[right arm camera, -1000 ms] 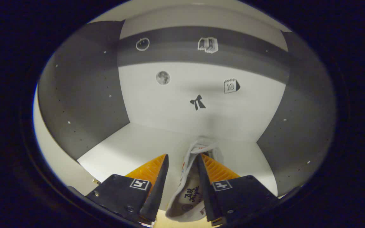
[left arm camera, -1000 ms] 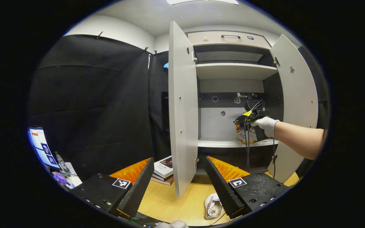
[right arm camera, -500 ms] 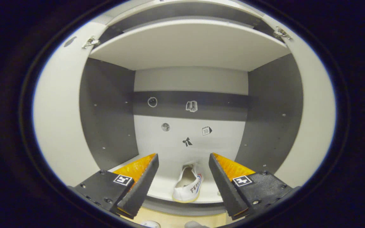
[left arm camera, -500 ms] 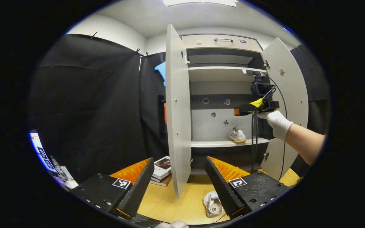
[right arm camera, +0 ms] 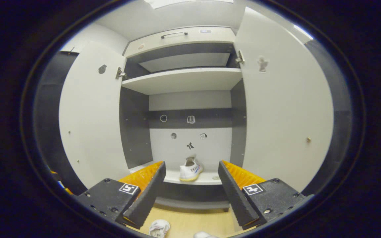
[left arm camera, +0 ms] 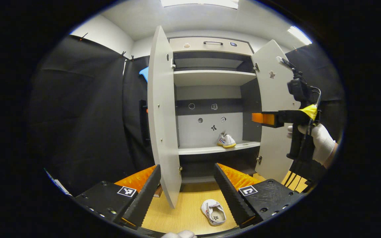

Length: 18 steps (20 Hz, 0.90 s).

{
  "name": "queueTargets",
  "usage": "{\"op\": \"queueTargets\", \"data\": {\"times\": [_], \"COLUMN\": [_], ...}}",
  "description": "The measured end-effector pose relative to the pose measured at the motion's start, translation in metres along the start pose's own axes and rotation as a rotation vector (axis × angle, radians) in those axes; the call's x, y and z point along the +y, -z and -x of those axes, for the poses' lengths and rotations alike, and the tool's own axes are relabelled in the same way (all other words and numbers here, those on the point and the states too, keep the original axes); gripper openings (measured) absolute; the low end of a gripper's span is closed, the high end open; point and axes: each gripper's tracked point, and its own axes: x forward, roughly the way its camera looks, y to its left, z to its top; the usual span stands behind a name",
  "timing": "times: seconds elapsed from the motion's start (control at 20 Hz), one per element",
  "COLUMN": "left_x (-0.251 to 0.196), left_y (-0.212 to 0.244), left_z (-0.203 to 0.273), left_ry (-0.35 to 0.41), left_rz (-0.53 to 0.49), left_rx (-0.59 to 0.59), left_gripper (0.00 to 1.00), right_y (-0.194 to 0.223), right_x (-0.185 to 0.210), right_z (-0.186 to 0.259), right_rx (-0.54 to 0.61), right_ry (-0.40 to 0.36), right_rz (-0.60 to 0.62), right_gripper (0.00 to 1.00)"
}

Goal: Grab one shoe with the right hand and put it into the shoe cabinet, grab the other shoe with the left hand and put it into the shoe cabinet; then close the right door with the right hand and the left door with the left hand.

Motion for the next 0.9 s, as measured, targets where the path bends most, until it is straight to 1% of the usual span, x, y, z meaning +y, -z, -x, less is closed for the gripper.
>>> {"op": "queueTargets", "data": {"times": [0.1, 0.15, 0.2, 0.25, 0.3, 0.35, 0.4, 0.55, 0.7, 0.8, 0.9], "left_x": [-0.005, -0.008, -0.010, -0.013, -0.016, -0.018, -0.021, -0.028, -0.040, -0.047, -0.060], "left_y": [0.004, 0.006, 0.007, 0.009, 0.013, 0.015, 0.015, 0.030, 0.076, 0.118, 0.167], "left_z": [-0.001, -0.002, -0.003, -0.004, -0.003, -0.003, -0.005, -0.013, -0.016, -0.017, -0.014], "left_ry": [0.022, 0.035, 0.039, 0.050, 0.055, 0.060, 0.065, 0.075, 0.094, 0.108, 0.138], "left_rz": [-0.014, -0.017, -0.018, -0.020, -0.025, -0.029, -0.032, -0.034, -0.040, -0.046, -0.029], "left_rx": [0.006, 0.009, 0.011, 0.015, 0.021, 0.023, 0.022, 0.042, 0.126, 0.190, 0.276], "left_gripper": [0.96, 1.00, 0.96, 0.96, 0.96, 1.00, 0.96, 0.96, 0.96, 0.96, 0.97], "right_y": [0.021, 0.032, 0.042, 0.048, 0.054, 0.058, 0.058, 0.051, 0.058, 0.064, 0.076], "right_x": [-0.015, -0.021, -0.027, -0.032, -0.037, -0.041, -0.043, -0.046, -0.045, -0.047, -0.049], "right_z": [0.033, 0.048, 0.061, 0.072, 0.079, 0.085, 0.088, 0.093, 0.096, 0.097, 0.101], "right_rx": [0.009, 0.016, 0.021, 0.026, 0.034, 0.049, 0.056, 0.047, 0.076, 0.095, 0.132], "right_ry": [0.023, 0.036, 0.045, 0.054, 0.067, 0.078, 0.080, 0.084, 0.078, 0.078, 0.083], "right_rz": [-0.002, -0.001, -0.004, 0.000, 0.001, -0.002, -0.009, -0.015, 0.012, 0.023, 0.027], "right_gripper": [1.00, 1.00, 1.00, 1.00, 1.00, 1.00, 1.00, 1.00, 1.00, 1.00, 1.00]}}
